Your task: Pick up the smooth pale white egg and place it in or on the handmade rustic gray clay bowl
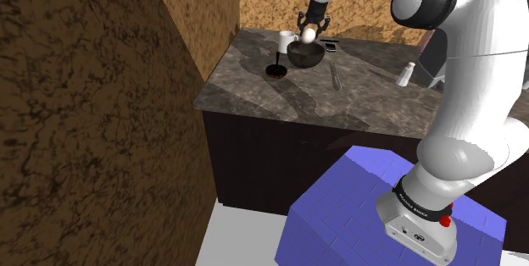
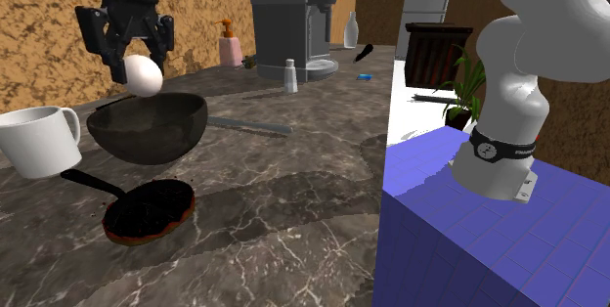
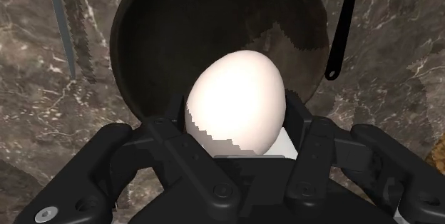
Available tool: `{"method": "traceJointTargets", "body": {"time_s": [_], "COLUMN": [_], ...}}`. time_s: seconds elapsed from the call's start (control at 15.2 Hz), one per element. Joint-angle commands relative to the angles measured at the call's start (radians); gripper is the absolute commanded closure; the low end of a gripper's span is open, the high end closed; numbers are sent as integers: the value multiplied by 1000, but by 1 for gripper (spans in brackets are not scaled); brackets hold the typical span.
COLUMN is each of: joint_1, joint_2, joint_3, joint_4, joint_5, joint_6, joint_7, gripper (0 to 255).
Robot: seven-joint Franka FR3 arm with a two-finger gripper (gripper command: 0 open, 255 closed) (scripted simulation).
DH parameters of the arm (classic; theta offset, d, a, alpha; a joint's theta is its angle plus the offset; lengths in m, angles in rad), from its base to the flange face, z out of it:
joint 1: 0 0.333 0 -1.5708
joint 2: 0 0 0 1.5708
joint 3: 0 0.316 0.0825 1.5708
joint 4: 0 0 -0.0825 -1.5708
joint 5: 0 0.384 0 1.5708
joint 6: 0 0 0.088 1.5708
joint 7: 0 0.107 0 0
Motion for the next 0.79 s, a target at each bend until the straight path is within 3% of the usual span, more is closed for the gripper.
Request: {"method": "traceJointTargets", "body": {"time_s": [0.0, 0.73], "joint_1": [1, 1], "joint_2": [-1, 5], "joint_3": [0, 1], "joint_4": [-29, -58], "joint_5": [0, 1], "joint_6": [28, 64], "joint_7": [-1, -2], "gripper": [255, 255]}}
